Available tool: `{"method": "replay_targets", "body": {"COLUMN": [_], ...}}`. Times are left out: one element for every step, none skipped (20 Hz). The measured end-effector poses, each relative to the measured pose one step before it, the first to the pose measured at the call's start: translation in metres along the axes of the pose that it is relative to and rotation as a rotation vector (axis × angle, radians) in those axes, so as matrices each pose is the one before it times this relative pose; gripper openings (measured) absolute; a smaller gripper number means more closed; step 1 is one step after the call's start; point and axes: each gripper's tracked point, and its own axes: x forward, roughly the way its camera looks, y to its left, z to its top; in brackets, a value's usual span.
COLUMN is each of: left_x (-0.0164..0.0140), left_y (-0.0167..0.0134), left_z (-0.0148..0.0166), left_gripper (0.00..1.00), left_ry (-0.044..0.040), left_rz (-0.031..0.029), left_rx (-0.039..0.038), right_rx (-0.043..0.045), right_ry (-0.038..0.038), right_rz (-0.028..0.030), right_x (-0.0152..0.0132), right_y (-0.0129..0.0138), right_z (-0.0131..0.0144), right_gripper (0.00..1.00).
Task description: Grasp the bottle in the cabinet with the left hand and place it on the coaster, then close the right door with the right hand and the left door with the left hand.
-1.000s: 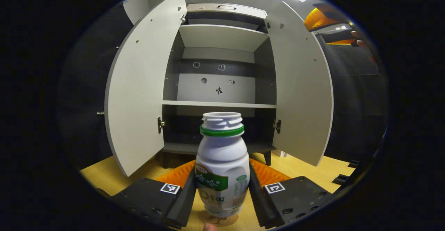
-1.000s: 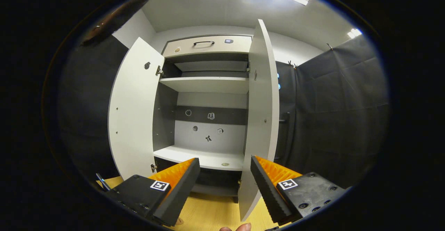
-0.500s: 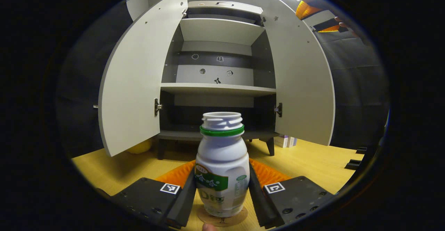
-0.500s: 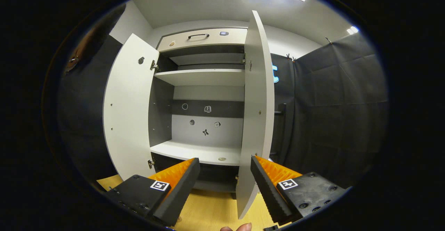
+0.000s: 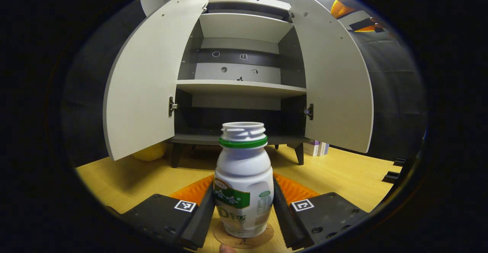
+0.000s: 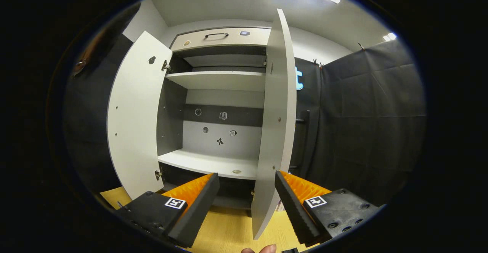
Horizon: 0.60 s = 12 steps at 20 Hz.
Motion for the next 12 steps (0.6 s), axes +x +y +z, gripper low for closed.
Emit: {"method": "replay_targets", "body": {"left_x": [0.00027, -0.00013, -0.00184, -0.00217, -0.00241, -0.00364, -0.00365, -0.00482, -0.0066, -0.00761, -0.00851, -0.00868], "left_y": [-0.00003, 0.00025, -0.00141, -0.00173, -0.00058, -0.00063, 0.00037, 0.00064, -0.00036, 0.00178, 0.00509, 0.00313], "left_z": [-0.00217, -0.00089, -0.00021, 0.00084, 0.00093, 0.00202, 0.00018, -0.00156, -0.00053, 0.00084, 0.00552, 0.00933], "left_gripper": [0.78, 0.79, 0.81, 0.86, 0.95, 0.97, 0.98, 0.98, 0.98, 0.98, 0.98, 0.98], "left_ry": [0.00881, 0.00681, 0.00354, 0.00125, -0.00022, -0.00375, 0.00346, 0.01127, 0.01161, 0.01249, 0.00201, 0.00287], "left_rz": [0.00181, 0.00229, -0.00283, -0.00807, -0.00468, -0.00673, -0.00206, 0.0022, 0.00195, 0.0083, 0.01439, 0.01115], "left_rx": [-0.00249, -0.0034, -0.00296, -0.00095, 0.00148, 0.00311, 0.00363, 0.00108, -0.00105, -0.00382, -0.01157, -0.01291], "right_rx": [0.00059, -0.00006, -0.00088, -0.00056, -0.0001, -0.00086, -0.00502, -0.00675, -0.00324, 0.00345, 0.01296, 0.01872], "right_ry": [0.0042, 0.00622, 0.00845, 0.01035, 0.0049, -0.00175, -0.0047, -0.00258, -0.00194, -0.00026, 0.00269, 0.00908], "right_rz": [-0.00279, -0.00436, -0.00815, -0.00869, -0.00583, -0.00407, -0.00306, -0.00032, 0.00555, 0.01005, 0.0158, 0.02145], "right_x": [0.00066, 0.00065, 0.00131, 0.00097, 0.00048, -0.0003, -0.00013, 0.00003, 0.00001, -0.00036, 0.00039, 0.00068], "right_y": [-0.00053, -0.00124, -0.00222, -0.00236, -0.00195, -0.00132, -0.00152, -0.00091, -0.00035, 0.0005, 0.00136, 0.00203], "right_z": [-0.00101, -0.00231, -0.00242, -0.00273, -0.00176, -0.00095, 0.00053, 0.00036, 0.00062, 0.00143, 0.00134, -0.00001], "right_gripper": [0.98, 0.98, 0.98, 0.98, 0.98, 0.98, 0.98, 0.98, 0.98, 0.98, 0.98, 0.98]}}
